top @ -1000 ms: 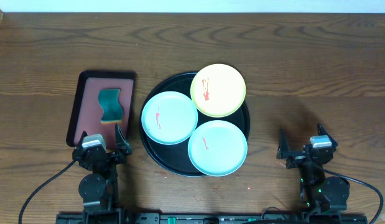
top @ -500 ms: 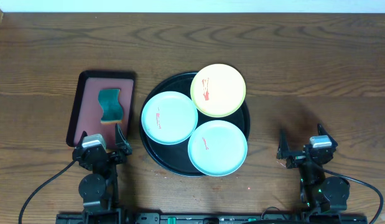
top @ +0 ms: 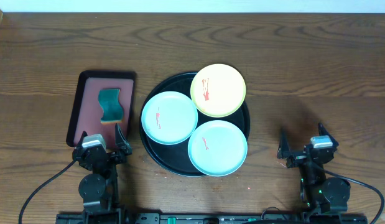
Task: Clean dirty plates on tray and stack at the side
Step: 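Move the left gripper to the sponge and the right gripper to the plates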
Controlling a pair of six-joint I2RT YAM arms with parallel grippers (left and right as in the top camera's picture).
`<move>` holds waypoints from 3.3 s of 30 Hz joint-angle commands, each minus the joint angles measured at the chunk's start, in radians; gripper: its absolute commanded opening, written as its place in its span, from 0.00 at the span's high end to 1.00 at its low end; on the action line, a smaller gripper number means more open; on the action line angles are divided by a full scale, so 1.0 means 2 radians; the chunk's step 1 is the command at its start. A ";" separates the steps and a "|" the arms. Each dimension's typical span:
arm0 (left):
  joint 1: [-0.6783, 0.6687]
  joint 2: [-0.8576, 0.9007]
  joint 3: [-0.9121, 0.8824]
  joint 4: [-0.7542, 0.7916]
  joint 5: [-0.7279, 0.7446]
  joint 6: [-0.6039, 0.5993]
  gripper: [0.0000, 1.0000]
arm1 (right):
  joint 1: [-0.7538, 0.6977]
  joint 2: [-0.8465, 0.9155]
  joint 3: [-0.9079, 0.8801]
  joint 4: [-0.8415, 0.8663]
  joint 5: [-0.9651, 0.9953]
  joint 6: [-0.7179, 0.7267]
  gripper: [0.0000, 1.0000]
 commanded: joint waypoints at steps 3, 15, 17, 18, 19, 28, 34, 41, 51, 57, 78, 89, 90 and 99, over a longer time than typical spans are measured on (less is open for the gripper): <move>-0.001 -0.002 -0.008 -0.020 0.000 0.005 0.11 | 0.006 -0.001 -0.001 0.003 -0.008 -0.004 0.01; -0.001 0.135 0.140 -0.060 0.043 -0.009 0.11 | 0.006 0.044 0.056 0.006 -0.010 0.027 0.01; -0.001 0.183 0.183 -0.072 0.050 -0.009 0.10 | 0.006 0.070 0.080 0.005 -0.010 0.027 0.01; -0.001 0.211 0.211 -0.082 0.057 -0.009 0.10 | 0.006 0.089 0.097 0.005 -0.013 0.027 0.01; -0.001 0.238 0.240 -0.093 0.060 -0.009 0.11 | 0.006 0.103 0.110 0.005 -0.016 0.025 0.01; -0.001 0.455 0.526 -0.324 0.062 -0.009 0.10 | 0.006 0.285 0.275 -0.056 -0.099 0.025 0.01; 0.000 0.576 0.694 -0.489 0.080 -0.009 0.10 | 0.006 0.397 0.394 -0.158 -0.135 0.026 0.01; 0.000 0.659 0.784 -0.573 0.097 -0.009 0.10 | 0.006 0.534 0.573 -0.335 -0.163 0.026 0.01; 0.000 0.671 0.783 -0.563 0.097 -0.013 0.10 | 0.008 0.627 0.628 -0.324 -0.269 0.058 0.01; 0.000 0.672 0.783 -0.562 0.074 -0.013 0.10 | 0.031 0.676 0.632 -0.302 -0.238 0.137 0.01; 0.059 0.756 0.775 -0.592 0.001 -0.054 0.10 | 0.273 0.889 0.689 -0.329 -0.039 0.294 0.33; 0.059 0.781 0.768 -0.588 -0.051 -0.066 0.11 | 0.338 0.974 0.689 -0.291 -0.005 0.326 0.55; 0.059 0.782 0.768 -0.587 -0.051 -0.066 0.10 | 0.340 0.981 0.689 -0.289 -0.001 0.332 0.56; 0.059 0.783 0.767 -0.574 -0.051 -0.075 0.11 | 0.344 1.006 0.689 -0.271 0.002 0.342 0.66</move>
